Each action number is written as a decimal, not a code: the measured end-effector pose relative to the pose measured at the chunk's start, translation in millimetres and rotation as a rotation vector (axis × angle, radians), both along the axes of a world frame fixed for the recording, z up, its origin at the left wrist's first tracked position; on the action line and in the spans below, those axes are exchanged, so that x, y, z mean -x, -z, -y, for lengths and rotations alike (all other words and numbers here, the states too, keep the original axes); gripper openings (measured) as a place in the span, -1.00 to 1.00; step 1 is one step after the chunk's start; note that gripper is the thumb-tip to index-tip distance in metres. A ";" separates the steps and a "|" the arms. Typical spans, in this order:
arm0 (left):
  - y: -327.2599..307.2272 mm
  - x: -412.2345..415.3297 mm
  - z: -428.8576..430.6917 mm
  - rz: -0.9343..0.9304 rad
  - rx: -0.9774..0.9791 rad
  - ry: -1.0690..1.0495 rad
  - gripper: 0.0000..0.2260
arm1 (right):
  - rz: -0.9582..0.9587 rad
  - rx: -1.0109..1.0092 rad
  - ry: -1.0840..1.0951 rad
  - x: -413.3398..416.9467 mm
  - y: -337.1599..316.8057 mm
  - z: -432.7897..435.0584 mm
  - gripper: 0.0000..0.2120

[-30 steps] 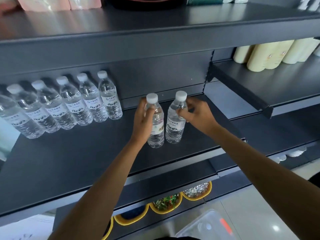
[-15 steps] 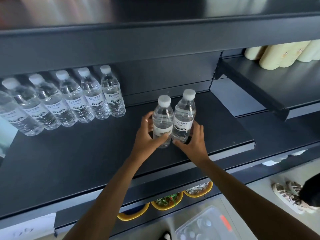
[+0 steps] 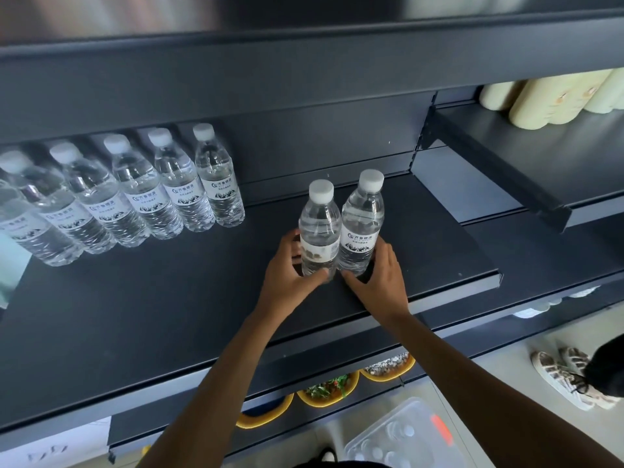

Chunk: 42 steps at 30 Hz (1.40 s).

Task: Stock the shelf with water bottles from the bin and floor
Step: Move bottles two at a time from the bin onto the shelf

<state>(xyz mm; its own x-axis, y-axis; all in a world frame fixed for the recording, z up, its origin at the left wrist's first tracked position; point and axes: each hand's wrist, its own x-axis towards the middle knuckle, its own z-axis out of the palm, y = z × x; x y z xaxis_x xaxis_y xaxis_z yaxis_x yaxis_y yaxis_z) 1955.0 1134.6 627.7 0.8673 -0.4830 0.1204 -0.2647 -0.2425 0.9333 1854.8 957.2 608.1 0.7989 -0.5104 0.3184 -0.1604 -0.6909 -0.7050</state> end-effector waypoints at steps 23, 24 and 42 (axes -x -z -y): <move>-1.8 -4.2 5.8 0.109 -0.056 -0.042 -0.27 | -0.006 0.053 0.018 1.5 -1.9 -1.2 -0.26; -0.8 -0.3 8.1 0.132 -0.079 -0.105 -0.30 | -0.006 0.058 0.019 1.5 -1.6 -1.0 -0.26; 4.1 -0.6 6.2 0.338 -0.272 -0.259 -0.53 | -0.113 0.061 0.002 -8.7 1.9 5.4 -0.35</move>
<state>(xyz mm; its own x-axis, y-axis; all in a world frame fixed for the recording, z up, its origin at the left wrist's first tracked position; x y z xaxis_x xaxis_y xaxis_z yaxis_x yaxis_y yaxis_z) 1955.6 1128.4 623.5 0.8970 -0.3104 0.3147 -0.4402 -0.5625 0.6999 1863.5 951.8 606.2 0.8303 -0.4946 0.2570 -0.2378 -0.7313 -0.6393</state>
